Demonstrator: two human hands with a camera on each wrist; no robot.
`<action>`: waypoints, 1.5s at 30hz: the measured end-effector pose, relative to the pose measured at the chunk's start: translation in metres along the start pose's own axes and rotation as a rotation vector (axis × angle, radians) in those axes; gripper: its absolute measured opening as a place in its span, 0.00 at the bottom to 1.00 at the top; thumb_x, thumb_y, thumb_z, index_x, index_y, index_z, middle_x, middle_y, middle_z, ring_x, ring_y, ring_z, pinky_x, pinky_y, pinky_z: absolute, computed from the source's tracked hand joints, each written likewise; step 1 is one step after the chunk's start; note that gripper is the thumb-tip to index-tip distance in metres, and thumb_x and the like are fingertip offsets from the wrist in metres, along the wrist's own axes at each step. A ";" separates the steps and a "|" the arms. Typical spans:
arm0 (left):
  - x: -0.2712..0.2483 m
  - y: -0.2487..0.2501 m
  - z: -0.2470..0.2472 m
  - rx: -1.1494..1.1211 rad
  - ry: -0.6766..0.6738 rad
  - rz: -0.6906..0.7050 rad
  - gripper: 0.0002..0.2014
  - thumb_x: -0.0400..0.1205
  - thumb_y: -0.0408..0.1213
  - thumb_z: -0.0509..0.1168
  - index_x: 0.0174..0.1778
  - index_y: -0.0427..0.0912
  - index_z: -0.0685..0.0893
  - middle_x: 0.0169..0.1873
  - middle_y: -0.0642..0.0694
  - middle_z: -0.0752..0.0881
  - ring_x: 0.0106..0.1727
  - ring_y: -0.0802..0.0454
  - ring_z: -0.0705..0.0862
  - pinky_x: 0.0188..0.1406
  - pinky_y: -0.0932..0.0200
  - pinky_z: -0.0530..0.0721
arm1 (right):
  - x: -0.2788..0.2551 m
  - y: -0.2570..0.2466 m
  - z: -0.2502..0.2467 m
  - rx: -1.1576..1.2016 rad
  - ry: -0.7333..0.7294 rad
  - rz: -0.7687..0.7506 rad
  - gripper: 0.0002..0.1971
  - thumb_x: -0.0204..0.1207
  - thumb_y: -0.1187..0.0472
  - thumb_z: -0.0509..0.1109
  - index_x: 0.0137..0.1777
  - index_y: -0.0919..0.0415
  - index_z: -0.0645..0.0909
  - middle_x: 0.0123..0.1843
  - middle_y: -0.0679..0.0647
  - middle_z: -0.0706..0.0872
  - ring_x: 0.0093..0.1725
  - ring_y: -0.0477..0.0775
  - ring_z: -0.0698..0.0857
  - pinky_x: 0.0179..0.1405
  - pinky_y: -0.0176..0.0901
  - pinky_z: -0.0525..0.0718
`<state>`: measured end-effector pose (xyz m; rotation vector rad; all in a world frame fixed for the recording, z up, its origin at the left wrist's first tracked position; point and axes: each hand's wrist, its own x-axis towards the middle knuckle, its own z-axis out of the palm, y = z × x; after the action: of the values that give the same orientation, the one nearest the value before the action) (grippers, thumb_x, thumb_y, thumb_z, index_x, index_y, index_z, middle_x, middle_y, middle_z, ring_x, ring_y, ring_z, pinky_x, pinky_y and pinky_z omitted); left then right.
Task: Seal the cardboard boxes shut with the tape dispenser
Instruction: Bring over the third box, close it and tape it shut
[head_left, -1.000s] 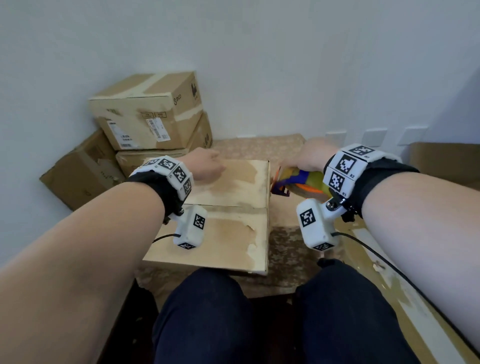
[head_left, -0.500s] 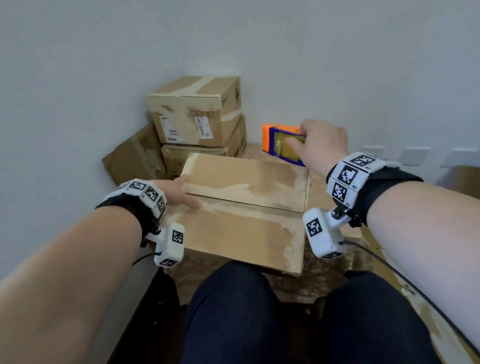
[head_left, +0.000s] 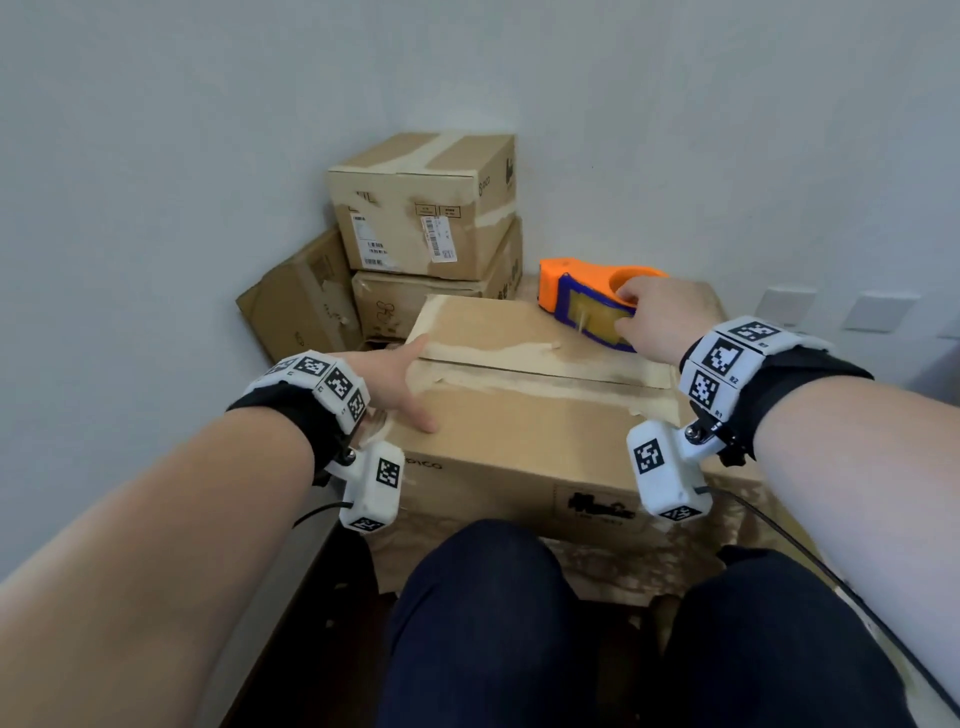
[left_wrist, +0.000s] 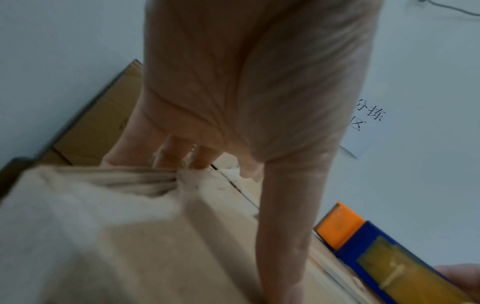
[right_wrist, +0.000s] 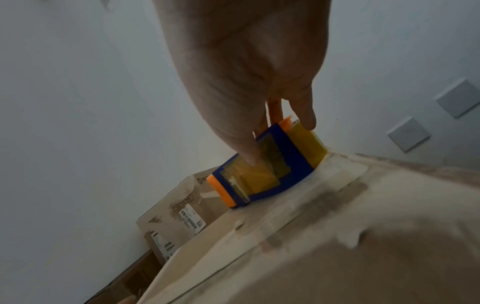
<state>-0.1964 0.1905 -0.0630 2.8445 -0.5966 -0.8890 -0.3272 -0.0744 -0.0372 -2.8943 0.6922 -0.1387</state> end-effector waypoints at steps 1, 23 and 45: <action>0.000 0.006 0.000 0.001 0.006 0.018 0.65 0.62 0.56 0.81 0.82 0.62 0.36 0.81 0.46 0.61 0.74 0.42 0.71 0.68 0.41 0.77 | 0.007 0.006 0.003 -0.017 -0.017 0.007 0.12 0.81 0.63 0.60 0.62 0.59 0.78 0.54 0.58 0.83 0.49 0.62 0.79 0.43 0.42 0.70; 0.015 0.117 0.019 0.241 0.099 0.082 0.48 0.77 0.68 0.60 0.84 0.44 0.49 0.82 0.40 0.58 0.79 0.41 0.64 0.77 0.43 0.65 | -0.021 0.064 0.034 -0.054 -0.306 -0.042 0.27 0.88 0.48 0.43 0.84 0.56 0.54 0.85 0.56 0.55 0.81 0.65 0.59 0.78 0.54 0.60; 0.059 0.177 0.055 0.257 0.156 0.215 0.35 0.87 0.56 0.40 0.83 0.34 0.47 0.84 0.39 0.46 0.83 0.39 0.50 0.80 0.36 0.54 | -0.016 0.110 0.053 -0.017 -0.225 0.116 0.35 0.83 0.39 0.44 0.84 0.60 0.50 0.86 0.52 0.49 0.85 0.52 0.50 0.79 0.67 0.52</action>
<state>-0.2422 0.0055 -0.1018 2.9549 -1.0394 -0.5877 -0.3835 -0.1567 -0.1102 -2.8153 0.8179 0.2050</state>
